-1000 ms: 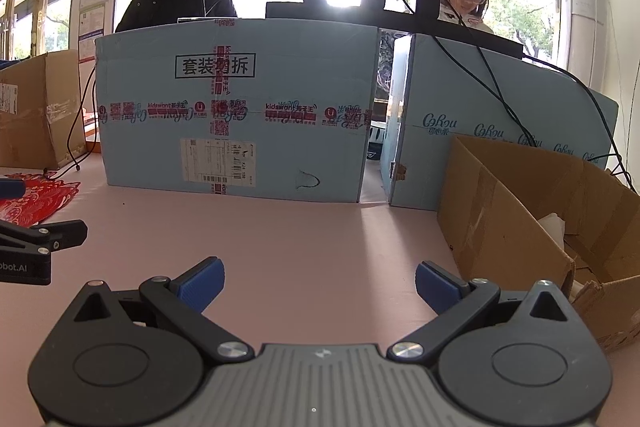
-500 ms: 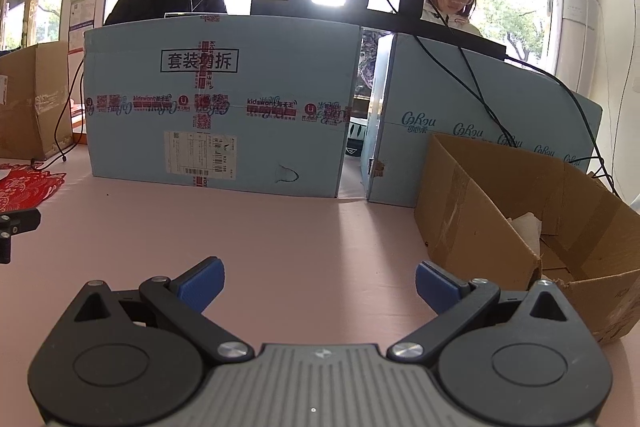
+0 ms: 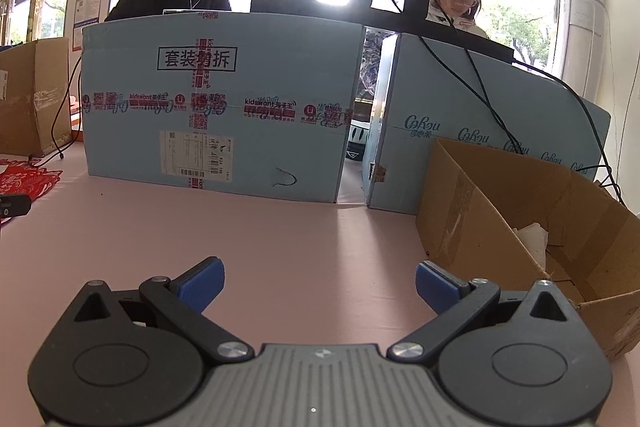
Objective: Fold shopping bag
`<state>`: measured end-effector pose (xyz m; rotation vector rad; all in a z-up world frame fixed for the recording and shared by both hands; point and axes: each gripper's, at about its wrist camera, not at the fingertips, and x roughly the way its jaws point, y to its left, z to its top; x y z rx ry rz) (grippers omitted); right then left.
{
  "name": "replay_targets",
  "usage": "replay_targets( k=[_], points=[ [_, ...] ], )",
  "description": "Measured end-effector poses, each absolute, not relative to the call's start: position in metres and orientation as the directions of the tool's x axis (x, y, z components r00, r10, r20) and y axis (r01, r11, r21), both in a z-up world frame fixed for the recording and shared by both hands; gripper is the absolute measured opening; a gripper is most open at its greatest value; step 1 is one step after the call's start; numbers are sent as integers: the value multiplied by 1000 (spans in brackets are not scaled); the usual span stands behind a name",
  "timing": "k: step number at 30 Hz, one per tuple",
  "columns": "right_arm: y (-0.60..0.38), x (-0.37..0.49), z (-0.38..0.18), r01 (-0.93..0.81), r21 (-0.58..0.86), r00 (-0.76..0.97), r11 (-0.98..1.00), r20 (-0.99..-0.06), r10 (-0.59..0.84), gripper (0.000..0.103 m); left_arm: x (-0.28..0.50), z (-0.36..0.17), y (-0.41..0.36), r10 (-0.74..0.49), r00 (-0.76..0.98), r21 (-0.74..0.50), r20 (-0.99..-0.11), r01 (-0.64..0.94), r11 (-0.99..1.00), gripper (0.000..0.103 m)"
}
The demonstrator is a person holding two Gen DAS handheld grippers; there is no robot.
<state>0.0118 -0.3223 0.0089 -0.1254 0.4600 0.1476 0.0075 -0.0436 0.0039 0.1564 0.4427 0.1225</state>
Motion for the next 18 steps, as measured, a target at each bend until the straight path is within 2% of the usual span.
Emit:
replay_targets(
  k=[7,18],
  points=[
    [-322,17,6,-174,-79,882,982,-455,120,103,14,-6,-44,137,887,109,-440,-99,989,103],
    [-323,26,0,-161,-80,879,984,-464,106,103,24,-16,-48,112,875,98,-472,-74,992,103]
  ],
)
